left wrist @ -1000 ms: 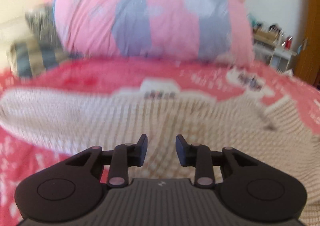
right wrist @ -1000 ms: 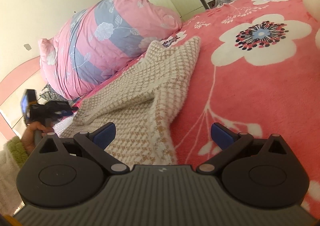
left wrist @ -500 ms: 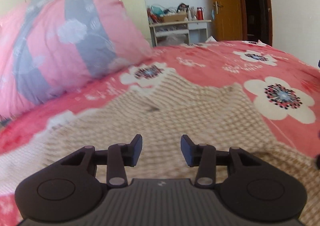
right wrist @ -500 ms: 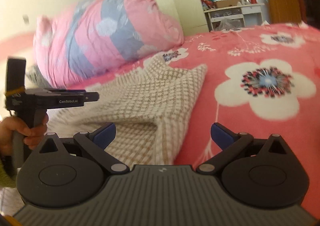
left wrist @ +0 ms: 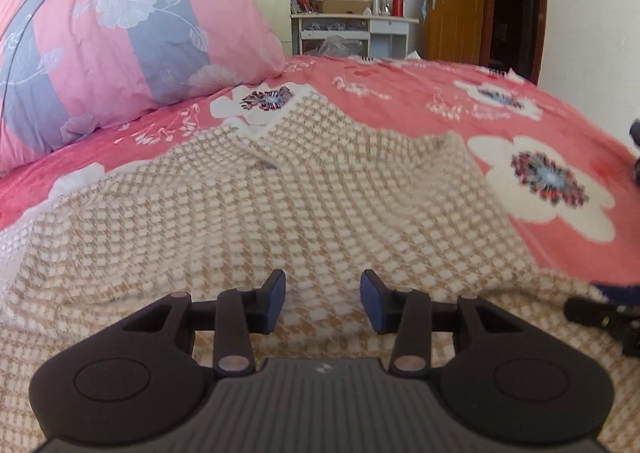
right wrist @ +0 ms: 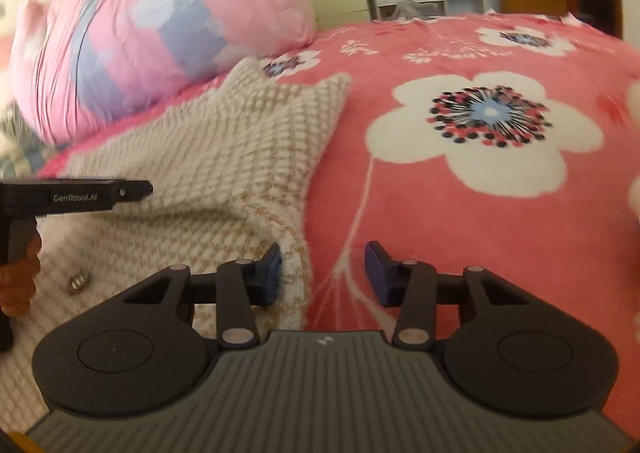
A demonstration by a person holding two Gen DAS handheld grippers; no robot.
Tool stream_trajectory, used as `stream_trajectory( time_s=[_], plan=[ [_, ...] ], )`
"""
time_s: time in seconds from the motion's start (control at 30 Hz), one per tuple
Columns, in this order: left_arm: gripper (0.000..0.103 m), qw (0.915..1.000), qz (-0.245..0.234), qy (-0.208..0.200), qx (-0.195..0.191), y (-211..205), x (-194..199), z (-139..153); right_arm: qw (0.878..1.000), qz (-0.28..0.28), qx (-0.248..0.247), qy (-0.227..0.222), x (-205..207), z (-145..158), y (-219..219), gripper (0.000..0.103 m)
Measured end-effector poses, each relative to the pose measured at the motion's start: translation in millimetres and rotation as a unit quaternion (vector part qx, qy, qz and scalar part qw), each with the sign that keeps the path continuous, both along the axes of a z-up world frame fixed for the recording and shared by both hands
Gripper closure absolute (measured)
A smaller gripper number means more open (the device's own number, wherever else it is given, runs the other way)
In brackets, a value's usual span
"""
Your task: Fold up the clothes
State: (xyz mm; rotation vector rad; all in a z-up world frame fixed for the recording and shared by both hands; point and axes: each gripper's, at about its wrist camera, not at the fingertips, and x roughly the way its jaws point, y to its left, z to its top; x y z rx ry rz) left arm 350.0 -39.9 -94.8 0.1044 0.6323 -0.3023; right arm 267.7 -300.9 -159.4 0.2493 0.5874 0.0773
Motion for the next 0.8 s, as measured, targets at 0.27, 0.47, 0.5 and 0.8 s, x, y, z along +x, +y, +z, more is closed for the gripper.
stream_trajectory(
  time_s=[0.27,0.47,0.5,0.8],
  plan=[
    [0.06,0.9996,0.02,-0.01,0.017,-14.6,24.2,4.1,1.0,0.001,-0.005,-0.002,-11.3,3.7,3.2,0.061],
    [0.057,0.9996,0.02,0.001,0.017,-19.8,34.8,-24.1,0.998,0.015,-0.016,-0.052,-39.0,43.5,3.9,0.058],
    [0.057,0.9997,0.019,0.0,0.013,-19.3,34.7,-23.3,0.997,0.021,-0.023,-0.064,-34.6,52.2,6.4,0.058],
    [0.058,0.9996,0.008,0.011,0.025,-28.4,63.7,-23.3,0.985,0.136,-0.102,0.015,77.9,14.6,63.4,0.076]
  ],
)
